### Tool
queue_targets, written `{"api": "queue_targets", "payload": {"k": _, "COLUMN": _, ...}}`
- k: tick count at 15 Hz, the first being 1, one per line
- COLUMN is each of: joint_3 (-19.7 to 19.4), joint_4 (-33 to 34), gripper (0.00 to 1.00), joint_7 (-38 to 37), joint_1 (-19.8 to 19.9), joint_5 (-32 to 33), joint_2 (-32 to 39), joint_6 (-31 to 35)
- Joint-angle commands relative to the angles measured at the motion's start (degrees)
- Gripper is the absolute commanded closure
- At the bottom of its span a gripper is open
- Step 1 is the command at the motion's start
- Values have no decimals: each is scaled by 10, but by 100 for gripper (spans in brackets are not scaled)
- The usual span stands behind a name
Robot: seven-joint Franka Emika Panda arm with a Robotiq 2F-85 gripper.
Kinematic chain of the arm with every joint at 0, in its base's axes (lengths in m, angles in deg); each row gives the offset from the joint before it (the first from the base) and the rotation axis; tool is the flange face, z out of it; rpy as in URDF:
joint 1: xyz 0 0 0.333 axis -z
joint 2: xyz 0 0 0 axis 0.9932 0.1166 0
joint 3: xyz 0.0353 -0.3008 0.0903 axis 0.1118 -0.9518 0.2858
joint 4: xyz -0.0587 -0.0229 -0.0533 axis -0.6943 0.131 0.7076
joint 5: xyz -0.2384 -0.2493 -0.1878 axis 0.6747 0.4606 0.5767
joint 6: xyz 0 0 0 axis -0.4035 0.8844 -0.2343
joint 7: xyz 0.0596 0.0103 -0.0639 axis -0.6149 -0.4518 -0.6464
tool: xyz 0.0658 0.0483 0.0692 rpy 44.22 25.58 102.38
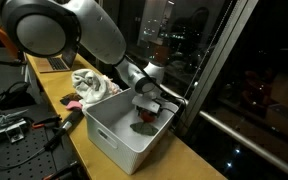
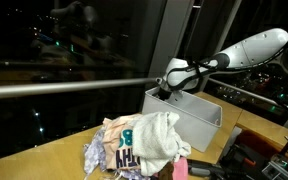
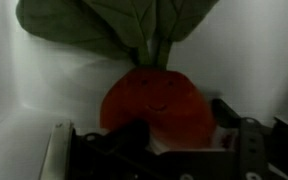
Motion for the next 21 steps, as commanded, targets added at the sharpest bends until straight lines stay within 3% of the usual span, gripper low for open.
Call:
{"api": "queue_targets", "payload": {"k": 1, "joint_3": -5, "joint_4": -49, "gripper": 55, "joint_7": -18, "joint_1": 3, "joint_5": 23, "joint_2": -25, "joint_6": 34}}
{"api": "queue_targets", "payload": {"k": 6, "joint_3": 4, "joint_4": -113, "gripper": 91, "joint_7": -26, "joint_1": 11, "joint_5": 16, "joint_2": -97, "joint_6": 24}}
{"api": "queue_targets", "payload": {"k": 8, "joint_3": 5, "joint_4": -149, "gripper": 100, "joint_7": -32, "joint_1": 12, "joint_5": 16, "joint_2": -142, "joint_6": 24}}
{"api": "queue_targets", "payload": {"k": 16, "joint_3": 9, "joint_4": -295, "gripper": 100, "joint_7": -105, "joint_1": -35, "joint_5": 17, "joint_2": -358, "joint_6": 8}}
{"api": "queue_targets", "payload": {"k": 21, "joint_3": 49, "joint_4": -366, "gripper": 100, "joint_7": -129, "joint_1": -87, "joint_5": 12, "joint_2": -466, "joint_6": 0}}
